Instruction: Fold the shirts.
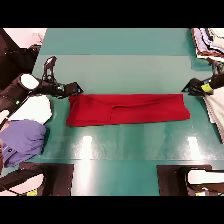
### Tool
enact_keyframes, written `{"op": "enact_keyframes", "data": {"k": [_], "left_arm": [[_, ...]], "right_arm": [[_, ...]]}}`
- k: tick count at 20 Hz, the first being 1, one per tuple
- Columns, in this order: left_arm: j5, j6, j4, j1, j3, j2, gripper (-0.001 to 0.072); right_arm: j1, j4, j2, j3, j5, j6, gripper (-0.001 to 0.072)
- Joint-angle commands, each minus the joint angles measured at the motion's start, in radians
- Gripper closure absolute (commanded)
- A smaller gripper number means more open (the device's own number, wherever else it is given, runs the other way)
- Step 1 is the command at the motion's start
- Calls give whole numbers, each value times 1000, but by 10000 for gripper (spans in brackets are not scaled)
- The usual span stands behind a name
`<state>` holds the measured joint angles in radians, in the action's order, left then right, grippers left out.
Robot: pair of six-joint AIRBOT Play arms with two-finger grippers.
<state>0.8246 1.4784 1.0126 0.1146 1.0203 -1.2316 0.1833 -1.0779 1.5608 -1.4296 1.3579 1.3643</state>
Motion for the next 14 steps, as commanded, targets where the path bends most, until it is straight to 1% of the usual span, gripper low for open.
{"op": "enact_keyframes", "data": {"k": [1, 2, 3, 4, 5, 6, 7, 10, 12, 14], "left_arm": [[65, 14, 2, 0, 74, -10, -8], [112, 13, 2, 0, 103, -10, -6], [147, 14, -1, 0, 121, -10, 81], [167, 13, -2, 0, 124, -10, 359], [183, 5, -2, 0, 124, -10, 607], [188, -1, -3, 0, 124, -10, 679], [187, -1, -5, 0, 124, -10, 678], [187, -1, -6, 0, 121, -10, 678], [187, 0, -6, 0, 121, -12, 678], [187, -1, -6, 2, 121, -12, 678]], "right_arm": [[71, 190, 66, -74, 81, -84, 217], [102, 176, 66, -72, 119, -101, 217], [134, 159, 66, -60, 151, -111, 217], [172, 147, 67, -35, 179, -118, 217], [209, 139, 67, 0, 187, -118, 208], [236, 143, 67, 39, 185, -128, 120], [260, 143, 67, 79, 176, -148, 38], [304, 143, 68, 185, 109, -233, 40], [304, 143, 71, 217, 75, -279, 42], [279, 144, 110, 196, 100, -286, 43]]}}
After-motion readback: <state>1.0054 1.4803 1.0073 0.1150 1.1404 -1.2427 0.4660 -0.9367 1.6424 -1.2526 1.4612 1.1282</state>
